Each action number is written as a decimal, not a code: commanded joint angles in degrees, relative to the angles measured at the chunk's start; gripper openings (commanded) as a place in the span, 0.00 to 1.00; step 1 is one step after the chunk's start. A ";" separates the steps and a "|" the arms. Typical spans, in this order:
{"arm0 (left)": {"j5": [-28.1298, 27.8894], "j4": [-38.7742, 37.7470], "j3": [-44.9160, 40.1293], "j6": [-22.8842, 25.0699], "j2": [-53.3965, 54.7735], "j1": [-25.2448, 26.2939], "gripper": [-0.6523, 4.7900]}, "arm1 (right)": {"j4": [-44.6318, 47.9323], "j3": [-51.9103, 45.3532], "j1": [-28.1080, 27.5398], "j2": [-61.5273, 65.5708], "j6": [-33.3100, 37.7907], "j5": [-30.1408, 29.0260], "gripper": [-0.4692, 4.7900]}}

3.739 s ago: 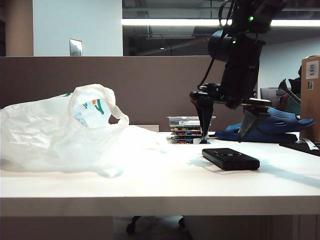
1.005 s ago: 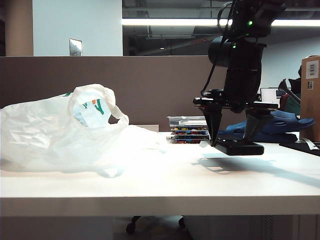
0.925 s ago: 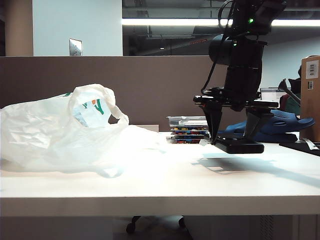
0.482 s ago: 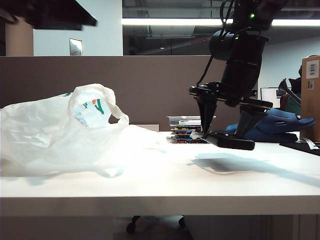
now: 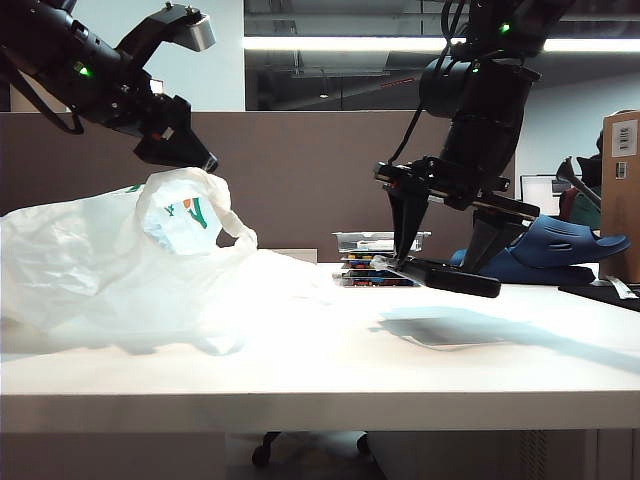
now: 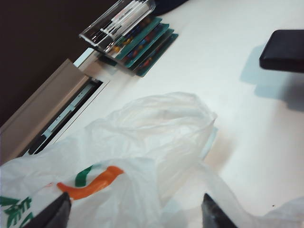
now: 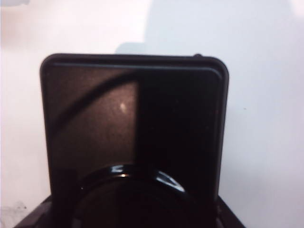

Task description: Put the power bank into the bag.

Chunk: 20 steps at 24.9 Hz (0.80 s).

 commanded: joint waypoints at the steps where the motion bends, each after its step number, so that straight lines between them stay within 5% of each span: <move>1: -0.66 0.74 0.20 0.57 0.04 0.07 0.76 | 0.50 0.46 0.15 -0.74 -0.11 -0.52 0.54; 10: -4.33 2.16 2.82 1.99 7.02 0.04 0.76 | 0.02 0.44 0.17 -0.74 -0.09 -2.47 0.54; 20: -4.11 -8.98 9.68 1.97 7.02 -5.05 0.76 | 0.59 0.46 0.15 -0.74 -0.11 -2.86 0.48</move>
